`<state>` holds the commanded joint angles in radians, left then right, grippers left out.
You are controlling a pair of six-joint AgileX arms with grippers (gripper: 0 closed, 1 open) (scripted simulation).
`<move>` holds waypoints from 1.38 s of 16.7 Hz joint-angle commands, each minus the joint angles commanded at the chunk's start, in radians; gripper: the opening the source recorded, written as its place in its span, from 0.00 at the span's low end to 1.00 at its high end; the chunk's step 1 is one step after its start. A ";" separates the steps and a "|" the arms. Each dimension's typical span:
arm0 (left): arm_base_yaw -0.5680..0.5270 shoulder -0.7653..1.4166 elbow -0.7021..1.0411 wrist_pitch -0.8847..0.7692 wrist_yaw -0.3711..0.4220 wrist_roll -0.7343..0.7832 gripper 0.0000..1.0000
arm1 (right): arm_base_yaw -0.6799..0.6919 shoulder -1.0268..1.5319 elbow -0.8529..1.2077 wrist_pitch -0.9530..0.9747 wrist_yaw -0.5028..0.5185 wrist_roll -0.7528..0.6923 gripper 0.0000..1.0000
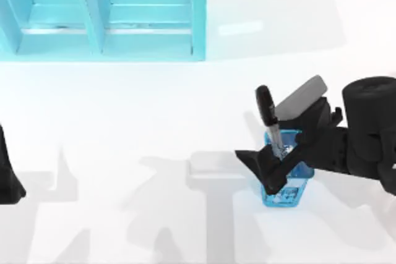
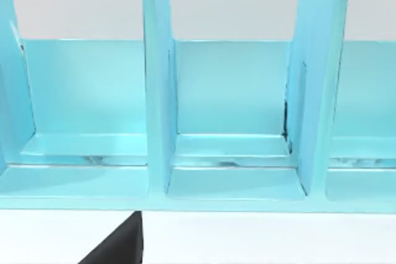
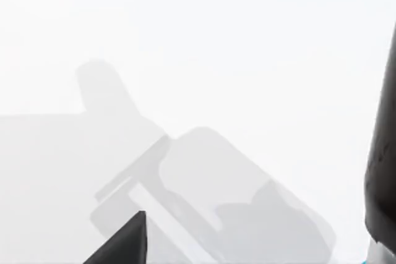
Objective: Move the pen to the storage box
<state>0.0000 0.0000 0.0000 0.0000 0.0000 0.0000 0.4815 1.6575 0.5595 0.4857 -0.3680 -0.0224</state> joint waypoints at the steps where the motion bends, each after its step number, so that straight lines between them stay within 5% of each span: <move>1: 0.000 0.000 0.000 0.000 0.000 0.000 1.00 | 0.000 0.000 0.000 0.000 0.000 0.000 0.00; 8: 0.000 0.000 0.000 0.000 0.000 0.000 1.00 | -0.070 -0.023 0.057 -0.109 -0.062 -0.050 0.00; 18: 0.000 0.000 0.000 0.000 0.000 0.000 1.00 | -0.456 -0.284 0.330 -0.887 -0.370 -0.388 0.00; 23: 0.000 0.000 0.000 0.000 0.000 0.000 1.00 | -0.586 -0.399 0.398 -1.077 -0.449 -0.488 0.00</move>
<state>0.0000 0.0000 0.0000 0.0000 0.0000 0.0000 -0.1043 1.2586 0.9570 -0.5912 -0.8171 -0.5108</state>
